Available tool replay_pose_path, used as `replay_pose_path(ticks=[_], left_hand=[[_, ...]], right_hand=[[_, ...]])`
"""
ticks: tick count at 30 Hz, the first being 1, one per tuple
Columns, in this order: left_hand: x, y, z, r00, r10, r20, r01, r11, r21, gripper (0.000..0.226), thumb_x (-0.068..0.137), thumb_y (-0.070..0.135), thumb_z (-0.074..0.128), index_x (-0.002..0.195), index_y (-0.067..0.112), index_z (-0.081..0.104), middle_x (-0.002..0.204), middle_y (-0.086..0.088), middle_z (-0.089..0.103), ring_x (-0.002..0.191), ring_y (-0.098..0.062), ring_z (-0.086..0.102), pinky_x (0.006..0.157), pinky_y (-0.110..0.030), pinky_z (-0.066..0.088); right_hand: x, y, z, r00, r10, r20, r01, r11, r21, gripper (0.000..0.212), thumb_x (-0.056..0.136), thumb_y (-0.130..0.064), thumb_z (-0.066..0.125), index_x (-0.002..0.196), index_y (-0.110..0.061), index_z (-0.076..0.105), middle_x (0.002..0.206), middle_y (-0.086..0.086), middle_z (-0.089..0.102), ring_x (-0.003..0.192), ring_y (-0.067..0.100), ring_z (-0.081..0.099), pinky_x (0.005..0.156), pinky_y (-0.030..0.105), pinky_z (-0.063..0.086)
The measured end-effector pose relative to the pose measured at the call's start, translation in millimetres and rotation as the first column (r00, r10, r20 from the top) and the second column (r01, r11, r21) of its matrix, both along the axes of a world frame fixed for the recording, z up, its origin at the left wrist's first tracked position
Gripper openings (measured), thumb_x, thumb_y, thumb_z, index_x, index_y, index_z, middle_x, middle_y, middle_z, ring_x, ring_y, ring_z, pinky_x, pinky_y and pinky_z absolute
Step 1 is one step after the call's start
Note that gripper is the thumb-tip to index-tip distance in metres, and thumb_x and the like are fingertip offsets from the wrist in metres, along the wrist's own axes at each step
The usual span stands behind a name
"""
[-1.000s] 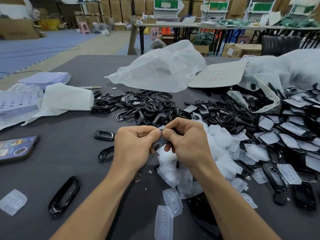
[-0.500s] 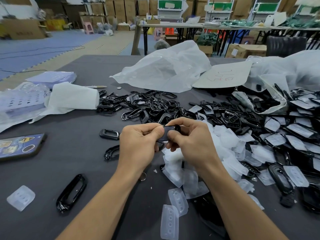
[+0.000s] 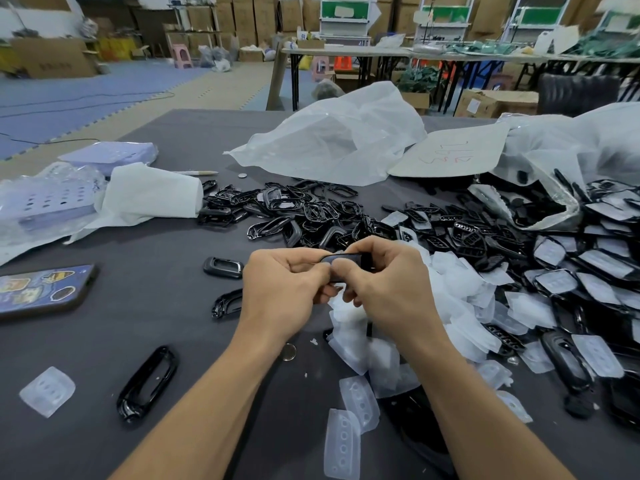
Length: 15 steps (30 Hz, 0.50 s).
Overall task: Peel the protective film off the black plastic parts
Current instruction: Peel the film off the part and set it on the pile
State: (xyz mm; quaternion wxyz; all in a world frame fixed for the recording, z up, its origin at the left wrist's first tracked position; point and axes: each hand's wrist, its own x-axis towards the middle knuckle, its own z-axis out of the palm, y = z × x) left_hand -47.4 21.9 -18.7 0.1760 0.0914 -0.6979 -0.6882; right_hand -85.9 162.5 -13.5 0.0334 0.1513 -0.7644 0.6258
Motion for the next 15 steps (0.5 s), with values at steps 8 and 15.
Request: replay_pose_path(ticks=[8,15], left_hand=[[-0.3,0.4,5.1,1.0,0.028,0.001,-0.028,0.999,0.032,0.034,0.086,-0.011,0.071,0.077,0.02,0.083,0.064,-0.014,0.075,0.051,-0.019,0.07,0.052,-0.022,0.056],[-0.2,0.6,3.8,0.999,-0.006,0.031,0.003,0.996,0.09,0.03,0.09,-0.01,0.067,0.084,0.015,0.082,0.069,-0.015,0.076,0.056,-0.018,0.072,0.055,-0.023,0.058]], right_hand=[[-1.1,2.5,3.5,0.995,0.086,0.05,-0.079,0.989,-0.127,0.029,0.098,0.008,0.055,0.085,-0.012,0.072,0.062,0.015,0.068,0.049,0.025,0.064,0.048,0.03,0.053],[-2.1,4.9,4.9,0.976,0.145,0.163,-0.103,0.965,-0.239,0.032,0.102,0.011,0.044,0.099,-0.003,0.073,0.068,0.015,0.071,0.052,0.028,0.066,0.052,0.033,0.059]])
